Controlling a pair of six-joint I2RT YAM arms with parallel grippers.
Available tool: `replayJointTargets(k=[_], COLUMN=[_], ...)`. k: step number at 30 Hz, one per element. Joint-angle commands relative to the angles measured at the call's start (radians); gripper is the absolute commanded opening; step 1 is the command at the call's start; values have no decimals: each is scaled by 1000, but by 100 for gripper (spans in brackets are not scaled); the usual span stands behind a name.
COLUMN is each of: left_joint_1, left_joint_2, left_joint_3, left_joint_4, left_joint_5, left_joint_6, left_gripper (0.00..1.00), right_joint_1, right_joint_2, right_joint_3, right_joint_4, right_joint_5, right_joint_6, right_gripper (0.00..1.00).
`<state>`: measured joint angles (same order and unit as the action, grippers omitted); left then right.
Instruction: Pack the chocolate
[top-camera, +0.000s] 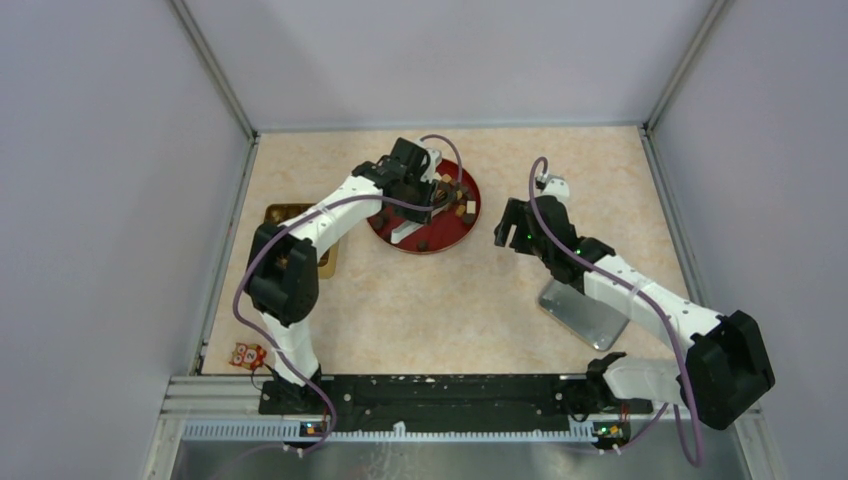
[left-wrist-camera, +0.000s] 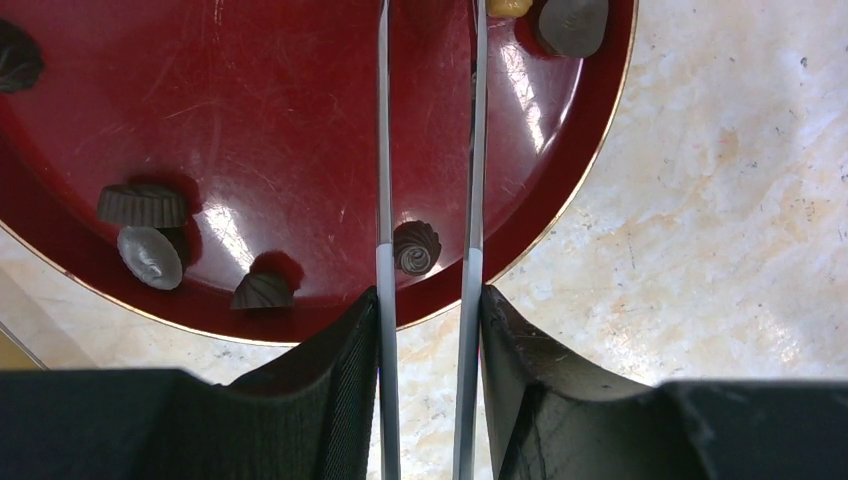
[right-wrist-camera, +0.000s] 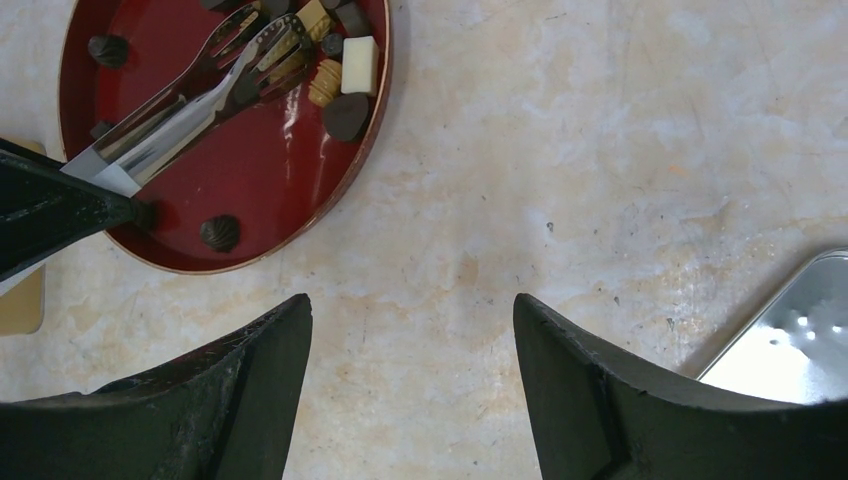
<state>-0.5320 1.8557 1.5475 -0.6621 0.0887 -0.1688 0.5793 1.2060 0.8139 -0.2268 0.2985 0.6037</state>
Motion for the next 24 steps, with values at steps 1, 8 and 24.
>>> replayJointTargets(k=[1, 8, 24], left_joint_1=[-3, -3, 7], left_joint_2=[7, -8, -296], left_joint_3=[58, 62, -74], left_joint_4=[35, 25, -155], left_joint_5=[-27, -49, -130], left_joint_6=[-1, -6, -16], left_gripper=[43, 31, 10], right_joint_1=[-10, -10, -11], right_joint_2=[-12, -22, -9], right_joint_3=[36, 31, 17], right_joint_4=[12, 7, 39], right_joint_5=[28, 32, 7], right_joint_6=[-3, 0, -1], right_gripper=[72, 72, 72])
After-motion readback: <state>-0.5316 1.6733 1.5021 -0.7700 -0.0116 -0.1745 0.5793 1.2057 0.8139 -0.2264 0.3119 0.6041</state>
